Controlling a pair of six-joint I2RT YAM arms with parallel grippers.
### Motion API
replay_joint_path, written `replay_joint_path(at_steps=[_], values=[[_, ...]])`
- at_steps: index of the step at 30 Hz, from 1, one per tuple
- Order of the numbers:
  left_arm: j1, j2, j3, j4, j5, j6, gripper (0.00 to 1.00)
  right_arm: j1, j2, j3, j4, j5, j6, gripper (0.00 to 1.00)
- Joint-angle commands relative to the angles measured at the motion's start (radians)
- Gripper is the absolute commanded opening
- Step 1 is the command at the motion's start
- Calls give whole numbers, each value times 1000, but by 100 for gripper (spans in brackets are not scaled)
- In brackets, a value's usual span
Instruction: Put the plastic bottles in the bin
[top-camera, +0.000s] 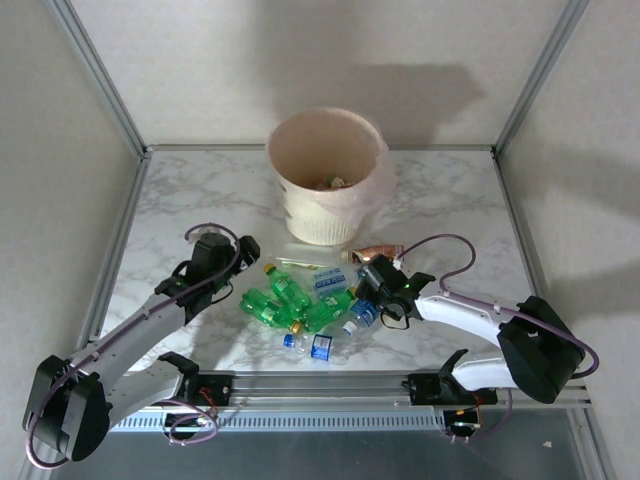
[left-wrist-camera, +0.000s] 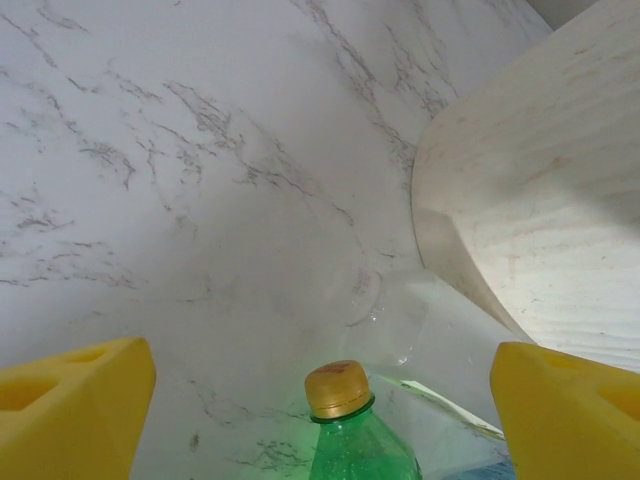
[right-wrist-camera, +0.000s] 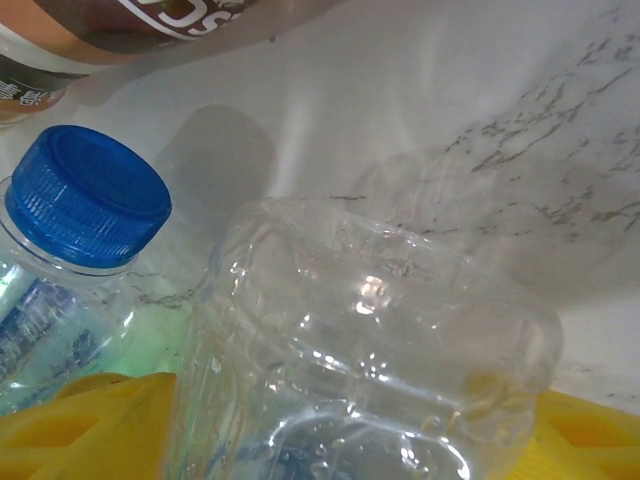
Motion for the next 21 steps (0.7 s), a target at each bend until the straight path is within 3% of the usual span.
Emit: replay_joint_path(at_steps=[1,9,21], values=[[12,3,-15,6,1,-15,86,9,6,-9,-13,33,11,70],[12,8,-23,11,1,-20,86,10,-22,-20,-15,46,14,64],[13,-7,-20,-7,-1,-26,85,9,-256,-32,-70,111,-4,59]])
